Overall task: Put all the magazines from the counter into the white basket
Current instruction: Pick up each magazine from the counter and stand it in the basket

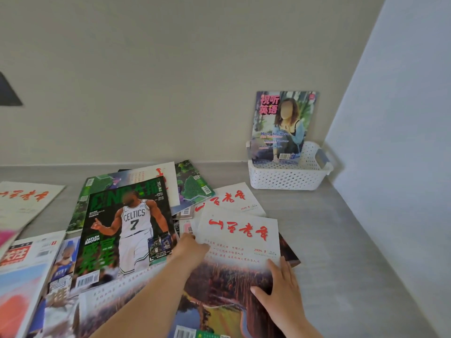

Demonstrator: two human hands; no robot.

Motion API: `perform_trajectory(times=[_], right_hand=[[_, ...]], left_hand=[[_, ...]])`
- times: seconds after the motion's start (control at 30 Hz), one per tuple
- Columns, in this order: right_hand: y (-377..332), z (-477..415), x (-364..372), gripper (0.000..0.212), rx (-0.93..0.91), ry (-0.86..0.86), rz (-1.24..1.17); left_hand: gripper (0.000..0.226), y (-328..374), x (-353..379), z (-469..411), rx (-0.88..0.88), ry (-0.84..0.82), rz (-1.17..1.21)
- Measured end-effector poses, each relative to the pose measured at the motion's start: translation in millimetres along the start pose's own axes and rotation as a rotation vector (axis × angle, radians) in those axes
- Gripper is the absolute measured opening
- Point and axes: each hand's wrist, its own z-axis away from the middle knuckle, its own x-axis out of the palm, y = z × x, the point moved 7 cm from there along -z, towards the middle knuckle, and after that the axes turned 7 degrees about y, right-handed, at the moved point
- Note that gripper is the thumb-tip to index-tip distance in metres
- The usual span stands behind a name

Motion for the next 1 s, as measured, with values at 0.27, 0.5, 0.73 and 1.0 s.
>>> perform_trajectory(times=[0.27,0.5,0.73,1.0], right_hand=[[9.5,-2.2,-16.6,0.072,0.089,0.133,-0.460],[10.5,-30.3,-56.0,0.027,0.257,0.109,-0.960],[-24.9,-74.0,-159.8,0.025,0.003,0.240,-0.759],[-46.5,-137.5,-263.3,0.013,-0.171,0.638,-0.655]], left_hand=[[0.037,25.5,-5.7,17.1,0.268,-0.022,0.275],[0.032,58.9,-36.7,34.6,0.377,-0.115,0.626],[0.030,123.0,-79.7,31.4,0.504,0.082,0.559],[0.030,230.2,-112.2,-2.7,0.642,0.319,0.396]])
